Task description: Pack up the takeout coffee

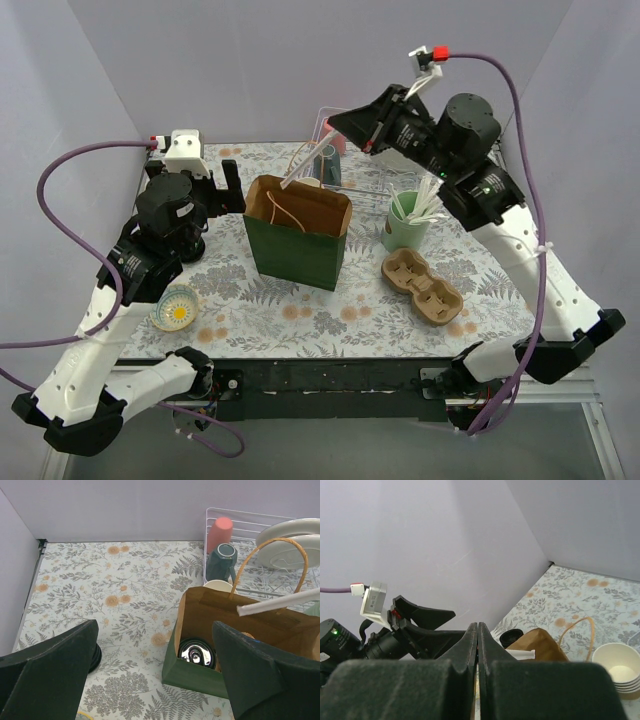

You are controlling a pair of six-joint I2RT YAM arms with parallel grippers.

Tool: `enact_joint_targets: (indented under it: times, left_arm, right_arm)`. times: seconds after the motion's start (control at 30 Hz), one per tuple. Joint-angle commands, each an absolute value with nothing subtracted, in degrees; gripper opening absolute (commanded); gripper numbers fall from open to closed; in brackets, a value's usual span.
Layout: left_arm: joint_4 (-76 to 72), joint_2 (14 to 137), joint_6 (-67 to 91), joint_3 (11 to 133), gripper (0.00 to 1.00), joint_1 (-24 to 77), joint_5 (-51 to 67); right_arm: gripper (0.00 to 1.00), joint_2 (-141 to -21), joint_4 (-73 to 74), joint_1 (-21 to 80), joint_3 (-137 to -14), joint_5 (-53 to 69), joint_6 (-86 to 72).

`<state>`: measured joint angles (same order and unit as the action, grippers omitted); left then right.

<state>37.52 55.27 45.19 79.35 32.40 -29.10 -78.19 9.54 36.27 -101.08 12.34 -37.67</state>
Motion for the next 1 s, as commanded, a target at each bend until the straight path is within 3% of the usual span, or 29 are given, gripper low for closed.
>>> enact_joint_targets:
  times: [0.0, 0.23, 0.37, 0.6, 0.63, 0.67, 0.8, 0.97]
  left_arm:
    - [38.49, 53.7, 44.47, 79.98, 0.98, 32.17, -29.79]
    - [39.64, 52.3, 45.53, 78.84, 0.98, 32.17, -29.8]
    - [39.29, 51.86, 46.23, 78.66, 0.98, 32.17, -28.83]
    - [37.01, 50.72, 48.16, 79.98, 0.98, 32.17, -26.37]
    - [36.39, 50.36, 49.38, 79.81, 0.98, 32.17, -24.8]
    - [35.78, 50.1, 49.66, 79.54, 0.98, 32.17, -23.48]
    - [33.32, 49.22, 51.5, 79.63, 0.98, 32.17, -16.71]
    - [32.43, 48.17, 56.41, 79.28, 0.98, 32.17, -11.34]
  right_arm:
    - [0.01, -78.66, 2.72, 39.45, -100.73, 12.13, -39.02]
    - [0.01, -76.99, 2.29, 42.19, -88.35, 10.62, -36.13]
    - [0.2, -77.34, 6.58, 42.28, -84.55, 9.59, -34.02]
    - [0.55, -77.52, 24.74, 42.19, -94.91, 1.41, -27.52]
    - [0.75, -77.43, 26.96, 42.19, -96.23, 0.36, -26.03]
    - [0.83, -77.08, 28.98, 42.19, -96.33, -1.74, -23.67]
    - [0.85, -75.68, 40.58, 42.01, -97.99, -8.78, -23.03]
    - [0.99, -72.61, 46.66, 42.1, -99.32, -11.86, -26.54]
